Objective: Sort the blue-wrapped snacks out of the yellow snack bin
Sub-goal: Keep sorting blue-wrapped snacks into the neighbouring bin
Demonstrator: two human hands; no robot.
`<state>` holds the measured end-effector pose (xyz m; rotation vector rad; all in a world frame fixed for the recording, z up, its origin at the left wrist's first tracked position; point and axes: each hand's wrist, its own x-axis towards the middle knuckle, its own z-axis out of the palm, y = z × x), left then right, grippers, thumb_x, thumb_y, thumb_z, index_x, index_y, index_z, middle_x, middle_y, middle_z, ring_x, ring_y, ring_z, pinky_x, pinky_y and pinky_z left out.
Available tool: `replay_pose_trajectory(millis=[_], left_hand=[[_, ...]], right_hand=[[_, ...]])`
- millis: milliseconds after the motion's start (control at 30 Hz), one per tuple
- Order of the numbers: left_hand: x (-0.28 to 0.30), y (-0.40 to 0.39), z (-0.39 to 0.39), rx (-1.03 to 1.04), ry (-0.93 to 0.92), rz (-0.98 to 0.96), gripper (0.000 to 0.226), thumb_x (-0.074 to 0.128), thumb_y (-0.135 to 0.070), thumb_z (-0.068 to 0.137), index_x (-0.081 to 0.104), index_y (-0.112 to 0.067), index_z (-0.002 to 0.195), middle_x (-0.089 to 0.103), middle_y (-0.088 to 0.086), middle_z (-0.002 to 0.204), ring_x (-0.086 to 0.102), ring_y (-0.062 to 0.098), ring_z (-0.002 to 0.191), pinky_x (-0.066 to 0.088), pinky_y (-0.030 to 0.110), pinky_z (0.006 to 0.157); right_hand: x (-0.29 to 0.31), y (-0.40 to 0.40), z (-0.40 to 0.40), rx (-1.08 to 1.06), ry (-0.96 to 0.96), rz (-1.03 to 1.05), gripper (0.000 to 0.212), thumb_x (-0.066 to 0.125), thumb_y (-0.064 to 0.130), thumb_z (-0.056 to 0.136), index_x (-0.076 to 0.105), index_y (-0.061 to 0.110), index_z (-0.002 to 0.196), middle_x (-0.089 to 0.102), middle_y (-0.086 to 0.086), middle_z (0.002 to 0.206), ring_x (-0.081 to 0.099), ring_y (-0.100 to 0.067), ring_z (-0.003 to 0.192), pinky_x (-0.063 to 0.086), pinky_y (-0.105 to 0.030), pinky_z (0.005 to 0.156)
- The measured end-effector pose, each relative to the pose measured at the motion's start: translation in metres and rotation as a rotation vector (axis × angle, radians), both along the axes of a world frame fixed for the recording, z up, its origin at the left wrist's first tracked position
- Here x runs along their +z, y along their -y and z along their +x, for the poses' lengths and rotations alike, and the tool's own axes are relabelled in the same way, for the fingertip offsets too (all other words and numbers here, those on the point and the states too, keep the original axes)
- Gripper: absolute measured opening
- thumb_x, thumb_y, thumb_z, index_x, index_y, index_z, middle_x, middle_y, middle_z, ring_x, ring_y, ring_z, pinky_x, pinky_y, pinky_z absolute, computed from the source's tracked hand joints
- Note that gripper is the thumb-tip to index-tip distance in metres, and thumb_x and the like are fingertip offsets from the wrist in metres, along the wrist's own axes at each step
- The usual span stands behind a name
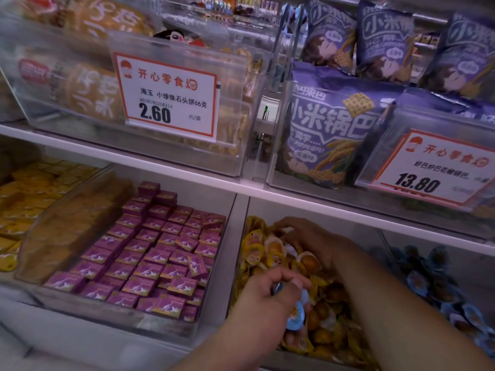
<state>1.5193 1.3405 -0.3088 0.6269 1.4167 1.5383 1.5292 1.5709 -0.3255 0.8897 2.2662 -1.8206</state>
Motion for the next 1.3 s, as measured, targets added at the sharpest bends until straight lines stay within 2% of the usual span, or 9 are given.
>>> replay_pose_trajectory(millis=[133, 333, 467, 567, 700, 800, 1000, 1133, 1300], left_hand=[[-0.002, -0.001, 0.0, 0.05, 0.045, -0.005, 0.021, 0.054, -0.018, 0.101, 0.072, -0.015, 0.089, 0.067, 0.0, 0.063, 0.058, 0.018, 0.045, 0.041, 0.021, 0.039], [-0.004, -0.007, 0.004, 0.234, 0.078, 0.006, 0.017, 0.049, -0.01, 0.102, 0.066, -0.008, 0.098, 0.065, 0.009, 0.077, 0.058, 0.019, 0.043, 0.042, 0.024, 0.038], [0.001, -0.009, 0.006, 0.255, 0.153, 0.032, 0.016, 0.044, -0.004, 0.103, 0.058, -0.003, 0.111, 0.066, 0.01, 0.088, 0.059, 0.018, 0.042, 0.043, 0.023, 0.036], [-0.005, -0.01, 0.002, 0.238, 0.035, -0.026, 0.013, 0.05, -0.006, 0.101, 0.062, -0.008, 0.107, 0.065, 0.011, 0.081, 0.053, 0.02, 0.045, 0.037, 0.022, 0.038], [-0.02, -0.014, -0.008, 0.103, -0.636, -0.183, 0.014, 0.071, -0.038, 0.087, 0.067, -0.026, 0.092, 0.067, -0.014, 0.11, 0.066, 0.009, 0.1, 0.056, 0.037, 0.082], [-0.022, -0.017, -0.004, 0.062, -0.933, -0.271, 0.027, 0.075, -0.056, 0.077, 0.062, -0.034, 0.086, 0.06, -0.024, 0.099, 0.064, 0.003, 0.098, 0.048, 0.02, 0.077], [-0.03, -0.029, -0.007, 0.109, -1.1, -0.316, 0.026, 0.074, -0.057, 0.075, 0.059, -0.044, 0.091, 0.062, -0.023, 0.084, 0.066, 0.004, 0.088, 0.048, 0.019, 0.068], [-0.032, -0.034, -0.019, 0.033, -1.086, -0.279, 0.038, 0.073, -0.056, 0.074, 0.059, -0.043, 0.107, 0.067, -0.019, 0.103, 0.066, 0.006, 0.095, 0.053, 0.024, 0.078], [-0.023, -0.037, -0.017, 0.164, -1.072, -0.136, 0.025, 0.07, -0.051, 0.079, 0.064, -0.034, 0.096, 0.067, -0.023, 0.083, 0.065, -0.004, 0.079, 0.049, 0.014, 0.063]], right_hand=[[0.028, 0.003, 0.013, -0.049, 0.161, -0.29, 0.042, 0.078, 0.045, 0.063, 0.077, 0.007, 0.081, 0.073, -0.014, 0.081, 0.068, -0.024, 0.062, 0.055, -0.028, 0.059], [0.062, 0.024, 0.068, -0.025, 0.011, -0.327, 0.021, 0.066, 0.03, 0.075, 0.076, 0.012, 0.073, 0.07, -0.004, 0.072, 0.065, -0.014, 0.063, 0.054, -0.026, 0.064], [0.064, 0.038, 0.104, 0.213, 0.065, 0.041, 0.043, 0.076, 0.021, 0.082, 0.064, -0.006, 0.113, 0.066, -0.014, 0.105, 0.063, -0.023, 0.091, 0.051, -0.024, 0.077], [0.066, 0.052, 0.117, 0.263, 0.104, 0.422, 0.031, 0.081, 0.025, 0.081, 0.072, 0.023, 0.11, 0.069, 0.01, 0.113, 0.063, -0.006, 0.105, 0.05, -0.02, 0.09], [0.052, 0.079, 0.135, 0.176, 0.155, 0.968, 0.009, 0.063, 0.037, 0.08, 0.058, 0.031, 0.085, 0.065, 0.008, 0.092, 0.061, -0.014, 0.095, 0.049, -0.031, 0.076], [0.033, 0.092, 0.144, 0.113, 0.186, 1.195, 0.031, 0.048, 0.047, 0.079, 0.056, 0.034, 0.106, 0.058, 0.013, 0.109, 0.045, -0.011, 0.112, 0.047, -0.032, 0.08], [0.015, 0.099, 0.131, 0.113, 0.153, 1.061, 0.057, 0.042, 0.047, 0.084, 0.046, 0.034, 0.139, 0.048, 0.013, 0.134, 0.039, -0.014, 0.128, 0.042, -0.038, 0.102], [0.003, 0.101, 0.134, 0.171, 0.069, 1.014, 0.077, 0.022, 0.058, 0.076, 0.035, 0.04, 0.15, 0.032, 0.026, 0.149, 0.02, -0.006, 0.142, 0.028, -0.041, 0.112], [0.011, 0.098, 0.14, -0.082, -0.193, 0.846, 0.052, 0.045, 0.044, 0.084, 0.055, 0.043, 0.135, 0.044, 0.03, 0.143, 0.028, 0.006, 0.14, 0.025, -0.029, 0.115]])
